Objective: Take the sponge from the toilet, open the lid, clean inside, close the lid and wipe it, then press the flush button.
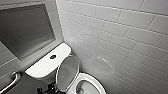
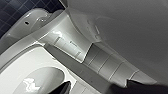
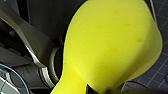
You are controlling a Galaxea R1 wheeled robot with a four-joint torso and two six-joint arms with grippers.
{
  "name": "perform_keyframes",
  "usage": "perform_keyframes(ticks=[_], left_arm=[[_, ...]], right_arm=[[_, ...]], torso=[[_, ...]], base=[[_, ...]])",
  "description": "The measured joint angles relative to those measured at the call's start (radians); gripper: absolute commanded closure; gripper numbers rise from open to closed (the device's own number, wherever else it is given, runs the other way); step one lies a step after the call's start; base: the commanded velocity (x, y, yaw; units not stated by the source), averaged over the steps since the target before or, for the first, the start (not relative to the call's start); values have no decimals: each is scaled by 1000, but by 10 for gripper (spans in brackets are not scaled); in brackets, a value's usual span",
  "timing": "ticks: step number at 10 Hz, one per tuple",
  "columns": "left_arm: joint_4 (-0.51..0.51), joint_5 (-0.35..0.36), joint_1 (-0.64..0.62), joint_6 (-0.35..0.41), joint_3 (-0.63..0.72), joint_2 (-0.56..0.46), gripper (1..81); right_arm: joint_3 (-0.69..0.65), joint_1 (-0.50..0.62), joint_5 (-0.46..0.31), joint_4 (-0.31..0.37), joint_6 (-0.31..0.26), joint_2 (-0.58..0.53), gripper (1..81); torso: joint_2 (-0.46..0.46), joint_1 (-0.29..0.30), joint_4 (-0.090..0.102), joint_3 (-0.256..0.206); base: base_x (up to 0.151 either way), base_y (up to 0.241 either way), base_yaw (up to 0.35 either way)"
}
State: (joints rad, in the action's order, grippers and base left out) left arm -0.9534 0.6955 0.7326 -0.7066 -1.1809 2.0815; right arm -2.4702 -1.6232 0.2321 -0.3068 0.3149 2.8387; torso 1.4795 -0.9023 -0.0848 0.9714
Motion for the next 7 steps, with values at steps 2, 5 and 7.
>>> perform_keyframes(ticks=[2,5,7], left_arm=[[10,21,42,-2,-1,1,10],[34,28,67,-62,-77,27,10],[75,22,80,-112,-127,53,10]], right_arm=[[0,0,0,0,0,-6,811],[0,-5,1,0,16,-9,811],[0,-20,1,1,26,-9,811]], torso=[[0,0,0,0],[0,0,0,0],[0,0,0,0]], base=[[0,0,0],[0,0,0],[0,0,0]])
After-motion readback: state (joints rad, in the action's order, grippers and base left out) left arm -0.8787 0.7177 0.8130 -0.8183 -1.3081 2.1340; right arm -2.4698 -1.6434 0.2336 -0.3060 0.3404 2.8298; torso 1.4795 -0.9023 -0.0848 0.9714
